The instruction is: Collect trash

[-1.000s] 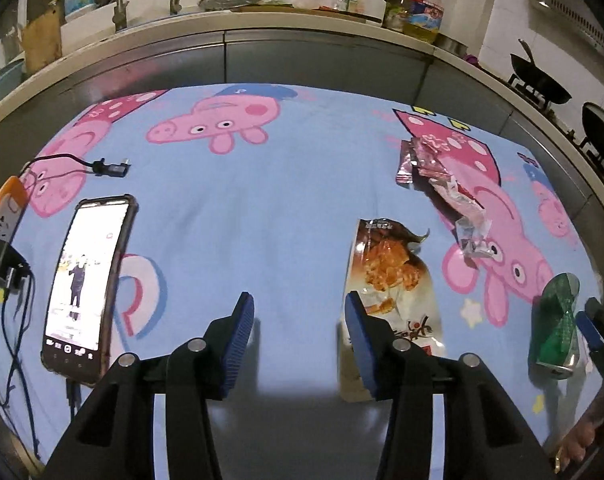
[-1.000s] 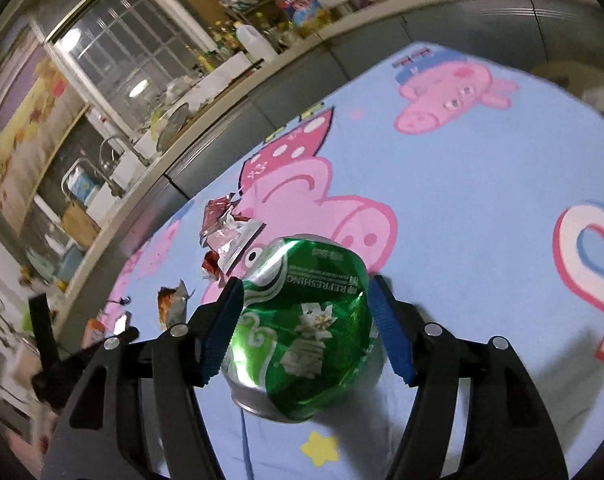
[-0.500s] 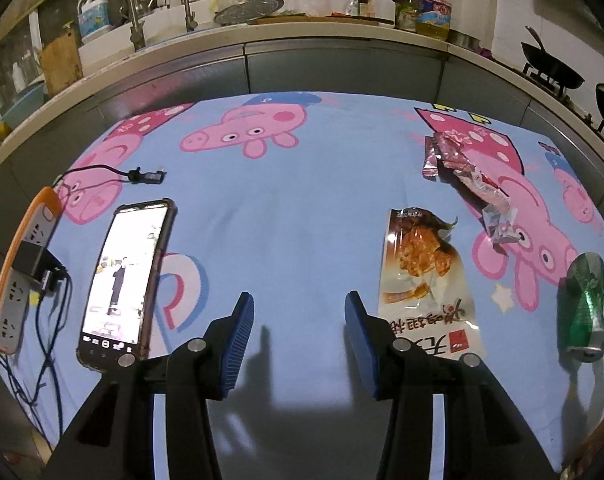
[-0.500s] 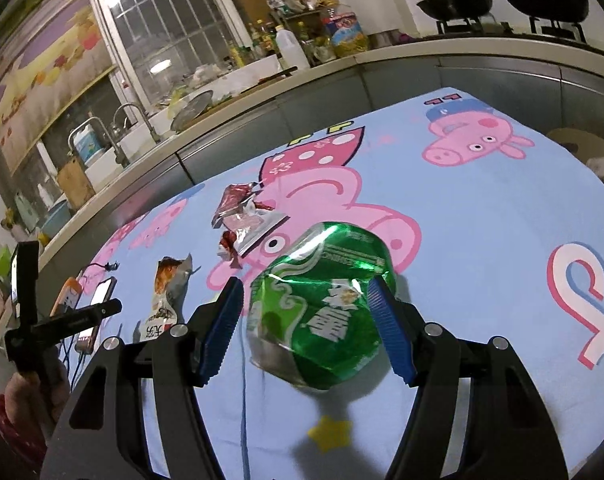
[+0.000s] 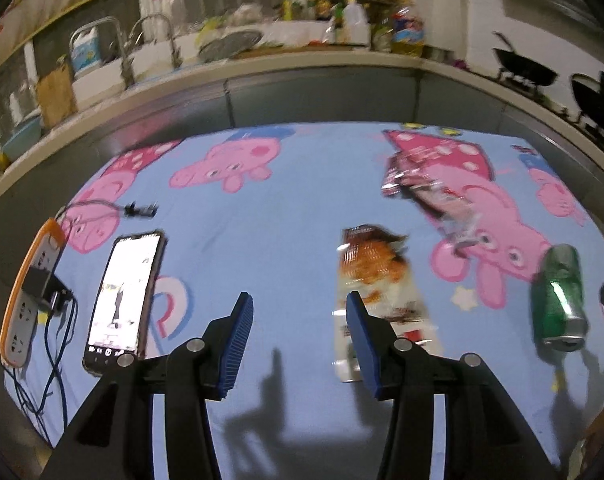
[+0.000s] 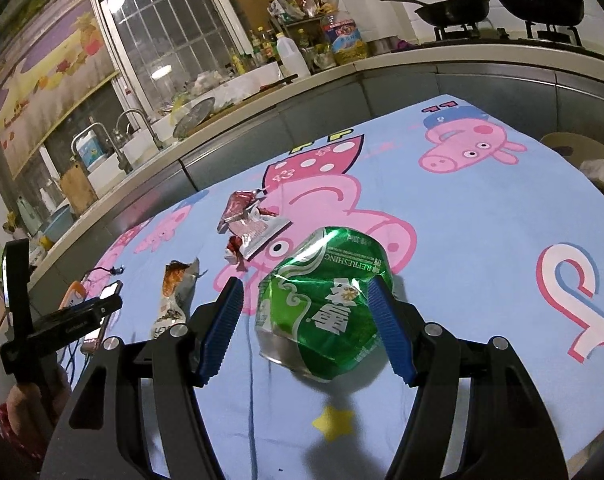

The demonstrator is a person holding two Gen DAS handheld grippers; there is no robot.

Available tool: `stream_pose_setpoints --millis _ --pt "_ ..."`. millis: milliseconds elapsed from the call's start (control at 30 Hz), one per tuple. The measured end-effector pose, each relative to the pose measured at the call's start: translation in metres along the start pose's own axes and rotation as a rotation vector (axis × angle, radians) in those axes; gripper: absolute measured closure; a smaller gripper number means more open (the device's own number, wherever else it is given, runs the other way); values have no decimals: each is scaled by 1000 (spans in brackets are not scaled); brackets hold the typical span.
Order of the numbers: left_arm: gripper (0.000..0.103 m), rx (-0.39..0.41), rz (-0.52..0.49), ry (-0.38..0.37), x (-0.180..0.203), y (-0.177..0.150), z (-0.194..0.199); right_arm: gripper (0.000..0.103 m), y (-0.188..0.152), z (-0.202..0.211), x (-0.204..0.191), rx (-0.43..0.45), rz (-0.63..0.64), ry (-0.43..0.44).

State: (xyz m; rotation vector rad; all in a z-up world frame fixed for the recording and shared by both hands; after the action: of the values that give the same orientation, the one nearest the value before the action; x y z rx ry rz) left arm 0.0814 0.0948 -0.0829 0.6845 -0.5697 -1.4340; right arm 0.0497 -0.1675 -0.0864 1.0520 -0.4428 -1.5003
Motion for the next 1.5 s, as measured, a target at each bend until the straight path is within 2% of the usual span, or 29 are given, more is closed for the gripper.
stream_pose_setpoints --millis 233,567,667,967,1133,1400,1500 --pt "55 69 -68 -106 43 5 26 36 3 23 -1 39 30 -22" --pt "55 133 -121 -186 78 -5 48 36 -3 25 9 15 4 -37" --pt "46 154 -136 -205 85 -7 54 36 -5 24 7 9 7 -36" --pt "46 131 -138 -260 94 -16 51 36 -8 22 3 -5 17 -44" --pt "46 123 -110 -255 82 -15 46 36 -11 18 0 -21 30 -49" --pt "47 40 121 -243 5 -5 15 36 -13 11 1 -41 25 -68" --pt "47 30 155 -216 -16 -3 8 36 -11 8 -5 -44 46 -63"
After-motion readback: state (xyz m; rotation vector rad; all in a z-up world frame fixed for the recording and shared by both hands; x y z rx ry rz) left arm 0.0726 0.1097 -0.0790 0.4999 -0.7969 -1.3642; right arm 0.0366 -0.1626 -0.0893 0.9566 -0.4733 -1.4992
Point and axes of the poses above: each gripper's, at about its wrist camera, not at the fingertips, and z roughly against the way its jaws point, x to its right, y to its top, the point moved 9 cm from there along -z, roughly the way its jaws point, and after that the axes turned 1 degree about z, right-handed, at the moved point
